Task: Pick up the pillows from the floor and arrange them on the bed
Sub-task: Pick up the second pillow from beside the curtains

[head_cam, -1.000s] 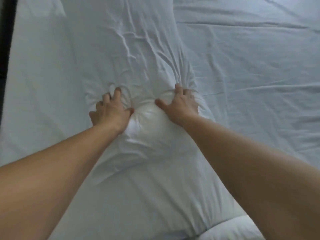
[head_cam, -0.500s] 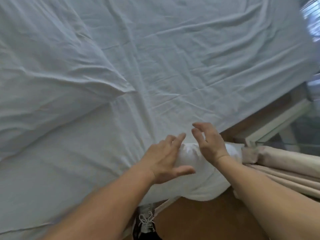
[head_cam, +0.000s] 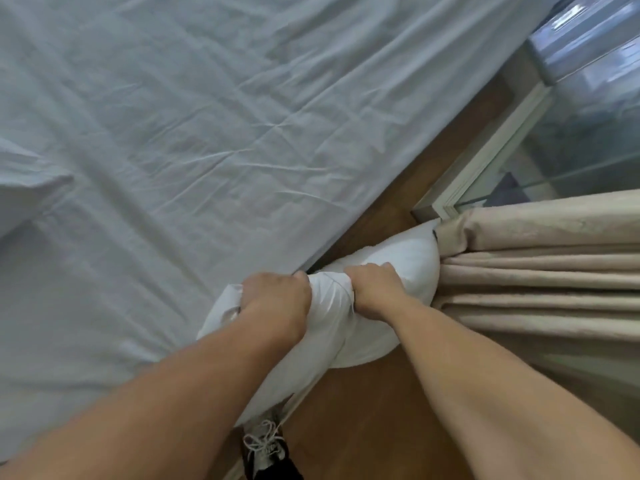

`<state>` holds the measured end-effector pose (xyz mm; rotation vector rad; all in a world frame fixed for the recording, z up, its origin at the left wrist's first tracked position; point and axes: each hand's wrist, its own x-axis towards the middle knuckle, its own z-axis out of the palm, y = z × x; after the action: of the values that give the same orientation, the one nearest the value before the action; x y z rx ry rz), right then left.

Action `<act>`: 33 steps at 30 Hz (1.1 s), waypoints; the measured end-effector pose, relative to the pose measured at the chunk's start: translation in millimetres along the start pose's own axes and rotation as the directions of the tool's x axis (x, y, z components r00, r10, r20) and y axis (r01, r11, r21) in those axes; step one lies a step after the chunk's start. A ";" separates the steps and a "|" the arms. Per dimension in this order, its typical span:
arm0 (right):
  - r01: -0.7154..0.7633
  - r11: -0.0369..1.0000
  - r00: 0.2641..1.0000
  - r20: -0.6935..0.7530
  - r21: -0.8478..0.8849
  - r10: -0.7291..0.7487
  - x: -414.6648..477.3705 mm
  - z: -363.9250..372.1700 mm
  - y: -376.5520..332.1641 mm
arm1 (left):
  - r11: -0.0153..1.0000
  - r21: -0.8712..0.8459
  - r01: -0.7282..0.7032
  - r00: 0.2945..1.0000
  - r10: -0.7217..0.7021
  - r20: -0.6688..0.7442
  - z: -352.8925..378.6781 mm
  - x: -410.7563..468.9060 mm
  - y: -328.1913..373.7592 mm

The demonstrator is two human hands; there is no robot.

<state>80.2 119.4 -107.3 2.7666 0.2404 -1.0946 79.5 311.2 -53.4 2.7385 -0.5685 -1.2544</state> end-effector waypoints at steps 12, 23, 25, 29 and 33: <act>0.250 0.957 0.958 -0.104 -0.147 -0.266 -79.4 -303.9 -129.5 | 0.814 -0.581 0.015 1.000 -0.025 -0.009 -167.9 -182.7 -185.6; 0.335 0.861 0.444 -0.742 -0.383 -0.502 -139.4 -590.9 -424.2 | 0.904 -0.232 0.360 0.494 -0.396 -0.774 -317.0 -453.2 -424.9; 0.386 0.829 0.340 -0.773 -0.404 -0.536 -144.3 -581.2 -466.4 | 0.861 -0.214 0.462 0.369 -0.406 -0.836 -288.2 -476.5 -445.4; 0.576 0.677 0.211 -0.717 -0.457 -0.664 -130.7 -504.5 -547.0 | 0.792 -0.233 0.564 0.357 -0.488 -0.796 -166.9 -496.5 -468.4; 0.651 0.567 0.551 -0.200 -0.505 -0.810 -102.4 -405.2 -588.8 | 0.717 -0.296 0.631 0.642 -0.697 -0.320 -53.5 -471.6 -467.6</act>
<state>154.1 766.4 204.6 2.4741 1.6466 -0.4155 -22.1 911.6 217.0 3.0185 0.6344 -0.6655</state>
